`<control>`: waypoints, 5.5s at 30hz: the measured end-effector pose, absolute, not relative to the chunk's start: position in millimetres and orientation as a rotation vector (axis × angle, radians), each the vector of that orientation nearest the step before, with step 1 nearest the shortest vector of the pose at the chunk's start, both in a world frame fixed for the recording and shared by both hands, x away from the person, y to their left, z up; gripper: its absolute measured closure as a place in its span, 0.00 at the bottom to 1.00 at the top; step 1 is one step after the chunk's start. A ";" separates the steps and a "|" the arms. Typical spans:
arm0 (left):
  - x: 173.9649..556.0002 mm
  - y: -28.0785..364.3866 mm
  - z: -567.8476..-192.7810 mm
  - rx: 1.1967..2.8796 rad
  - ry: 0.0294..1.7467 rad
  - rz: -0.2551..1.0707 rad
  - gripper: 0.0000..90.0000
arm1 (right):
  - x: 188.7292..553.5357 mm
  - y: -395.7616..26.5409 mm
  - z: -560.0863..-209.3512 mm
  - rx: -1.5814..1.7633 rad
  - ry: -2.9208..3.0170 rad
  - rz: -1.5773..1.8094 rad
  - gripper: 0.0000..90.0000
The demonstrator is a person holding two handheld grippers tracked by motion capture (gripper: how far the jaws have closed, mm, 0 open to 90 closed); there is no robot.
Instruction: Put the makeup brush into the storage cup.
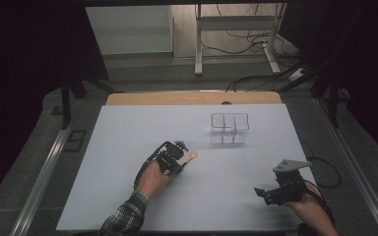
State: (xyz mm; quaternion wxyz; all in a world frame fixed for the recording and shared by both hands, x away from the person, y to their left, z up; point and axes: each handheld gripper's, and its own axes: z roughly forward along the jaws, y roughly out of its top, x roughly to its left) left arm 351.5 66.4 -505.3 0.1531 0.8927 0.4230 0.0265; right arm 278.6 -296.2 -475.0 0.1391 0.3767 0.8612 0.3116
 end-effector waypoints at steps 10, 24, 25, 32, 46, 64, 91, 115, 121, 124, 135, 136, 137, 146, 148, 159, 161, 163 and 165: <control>350.0 73.1 -507.1 2.520 1.190 0.058 0.93 | 278.7 -296.2 -475.0 1.090 2.488 0.901 0.00; 345.7 82.8 -504.3 2.467 1.166 0.035 0.93 | 279.0 -296.5 -475.0 1.092 2.487 0.901 0.00; 344.8 83.3 -503.6 2.461 1.164 0.037 0.93 | 278.9 -296.5 -475.0 1.092 2.487 0.901 0.00; 338.9 85.9 -495.3 2.423 1.130 0.045 0.93 | 278.8 -296.5 -474.9 1.094 2.485 0.903 0.00; 323.7 88.5 -483.0 2.375 1.036 0.058 0.93 | 278.7 -296.6 -474.4 1.096 2.481 0.905 0.00; 301.7 105.0 -467.7 2.241 0.966 0.062 0.93 | 278.4 -296.7 -473.5 1.096 2.476 0.911 0.00; 264.2 130.6 -457.3 2.049 0.901 0.069 0.93 | 277.6 -296.5 -469.3 1.097 2.454 0.987 0.00; 260.4 133.3 -461.8 1.961 0.806 0.080 0.93 | 278.1 -293.9 -459.2 1.105 2.399 1.168 0.00; 261.0 129.7 -463.4 1.968 0.792 0.069 0.93 | 279.2 -290.1 -458.3 1.108 2.396 1.205 0.00; 260.2 127.2 -463.7 1.969 0.787 0.066 0.93 | 279.7 -288.1 -457.9 1.105 2.394 1.217 0.00; 259.1 119.9 -465.0 1.986 0.772 0.058 0.93 | 282.3 -273.7 -458.1 1.057 2.403 1.294 0.00; 258.8 119.2 -465.0 1.990 0.769 0.061 0.93 | 282.4 -272.1 -458.0 1.059 2.407 1.303 0.00; 258.6 118.6 -465.0 1.991 0.767 0.061 0.93 | 282.7 -270.6 -457.9 1.058 2.411 1.309 0.00; 257.4 112.9 -465.7 1.996 0.757 0.059 0.93 | 284.0 -254.4 -454.5 1.055 2.448 1.344 0.00; 257.5 111.9 -466.3 1.995 0.755 0.050 0.93 | 284.2 -252.8 -454.4 1.048 2.451 1.350 0.00; 256.7 104.5 -468.3 2.007 0.751 0.045 0.93 | 288.5 -241.5 -453.2 1.064 2.460 1.471 0.00; 256.8 103.5 -468.6 2.008 0.750 0.042 0.93 | 289.1 -238.0 -453.1 1.064 2.466 1.493 0.00; 256.5 102.5 -468.5 2.007 0.748 0.046 0.93 | 288.8 -236.7 -453.1 1.070 2.468 1.502 0.00; 256.2 101.5 -468.5 2.006 0.746 0.049 0.93 | 289.0 -233.8 -453.1 1.064 2.469 1.525 0.00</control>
